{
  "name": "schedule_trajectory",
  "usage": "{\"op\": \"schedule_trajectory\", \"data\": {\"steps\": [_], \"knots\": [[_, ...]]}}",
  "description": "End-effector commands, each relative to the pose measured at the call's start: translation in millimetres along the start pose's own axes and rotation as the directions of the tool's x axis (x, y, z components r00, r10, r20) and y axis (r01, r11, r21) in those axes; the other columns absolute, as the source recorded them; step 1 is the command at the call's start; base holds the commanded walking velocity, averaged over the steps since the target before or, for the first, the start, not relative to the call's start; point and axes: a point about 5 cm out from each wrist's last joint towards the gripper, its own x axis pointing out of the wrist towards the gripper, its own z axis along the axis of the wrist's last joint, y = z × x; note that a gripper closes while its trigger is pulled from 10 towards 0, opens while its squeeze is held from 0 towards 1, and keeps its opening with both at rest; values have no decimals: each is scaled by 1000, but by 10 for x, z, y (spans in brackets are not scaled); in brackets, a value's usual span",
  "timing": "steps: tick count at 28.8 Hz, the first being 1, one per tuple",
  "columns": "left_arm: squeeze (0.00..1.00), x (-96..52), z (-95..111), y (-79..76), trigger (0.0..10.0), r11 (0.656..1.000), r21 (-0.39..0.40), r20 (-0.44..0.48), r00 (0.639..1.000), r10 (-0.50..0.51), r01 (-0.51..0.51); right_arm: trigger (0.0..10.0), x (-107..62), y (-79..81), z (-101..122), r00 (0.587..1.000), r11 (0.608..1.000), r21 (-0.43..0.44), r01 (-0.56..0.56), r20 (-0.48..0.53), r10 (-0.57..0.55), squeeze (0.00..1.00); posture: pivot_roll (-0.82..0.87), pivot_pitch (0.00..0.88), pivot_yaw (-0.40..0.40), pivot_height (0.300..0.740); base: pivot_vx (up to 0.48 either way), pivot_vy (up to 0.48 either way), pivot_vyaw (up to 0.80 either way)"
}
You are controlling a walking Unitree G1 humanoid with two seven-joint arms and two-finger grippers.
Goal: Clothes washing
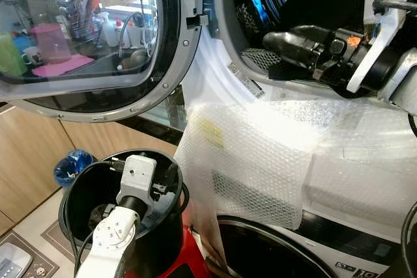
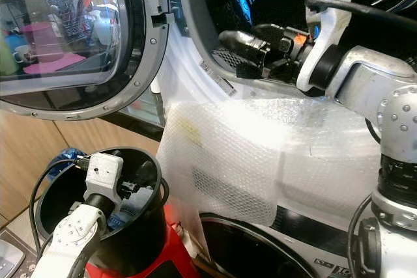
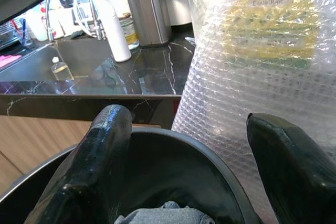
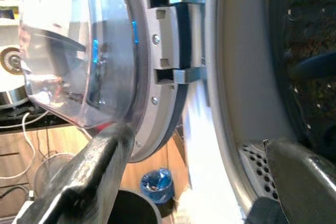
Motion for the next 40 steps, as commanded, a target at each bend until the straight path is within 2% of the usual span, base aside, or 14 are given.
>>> {"op": "schedule_trajectory", "data": {"steps": [1,5,7,16,20,23,25,27,28,29,31,33,36,40], "knots": [[0,-10,-42,17,10000,1000,5,-27,1000,0,0,10000,-11,76,69,999,999,-15,-38,14,38,0,-32,0,64,740,0,0,0],[0,-11,-45,12,10000,1000,3,-28,1000,-1,1,10000,-24,102,-16,997,998,-15,-53,-56,53,0,-32,0,65,740,0,0,0],[0,-7,-51,9,10000,1000,4,-32,999,-7,7,10000,84,7,-148,993,999,-2,44,-114,-44,0,-36,0,67,740,0,0,0],[0,11,-53,-21,10000,1000,-3,-35,999,-12,12,10000,225,-289,-186,967,971,87,220,-150,-206,0,-41,0,67,740,0,0,0],[0,15,-53,-20,10000,1000,-3,-36,999,-11,11,10000,309,-457,-165,949,947,111,300,-137,-285,0,-39,0,69,740,0,0,0],[0,14,-51,-10,10000,1000,-4,-34,999,-6,6,10000,351,-586,-94,933,922,145,358,-92,-348,0,-37,0,67,740,0,0,0],[0,16,-52,-7,10000,1000,-5,-35,999,-4,4,10000,361,-720,21,907,887,198,417,-22,-421,0,-37,0,68,740,0,0,0],[0,16,-53,-8,10000,1000,-5,-35,999,-4,4,10000,359,-749,24,901,881,198,430,-21,-434,0,-37,0,68,740,0,0,0],[0,18,-52,-10,10000,1000,-4,-34,999,-5,5,10000,362,-804,17,887,868,193,457,-20,-462,0,-38,0,73,740,0,0,0],[0,24,-46,-12,10000,1000,-3,-33,999,-7,7,10000,321,-948,-13,835,817,194,543,-20,-550,0,-40,0,74,740,0,0,0],[0,28,-43,-10,10000,1000,-2,-33,999,-8,8,10000,292,-1030,-16,800,782,205,589,-13,-599,0,-41,0,76,740,0,0,0],[0,31,-42,-6,10000,1000,-1,-33,999,-9,8,10000,264,-1090,1,766,749,211,628,4,-643,0,-43,0,79,740,0,0,0],[0,35,-38,-4,10000,1000,1,-33,999,-9,9,10000,180,-1195,44,682,675,203,709,46,-730,0,-42,0,82,740,0,0,0],[0,30,-37,-2,10000,1000,1,-34,999,-9,9,10000,80,-1265,113,587,586,275,762,87,-805,0,-42,0,87,740,0,0,0]]}}
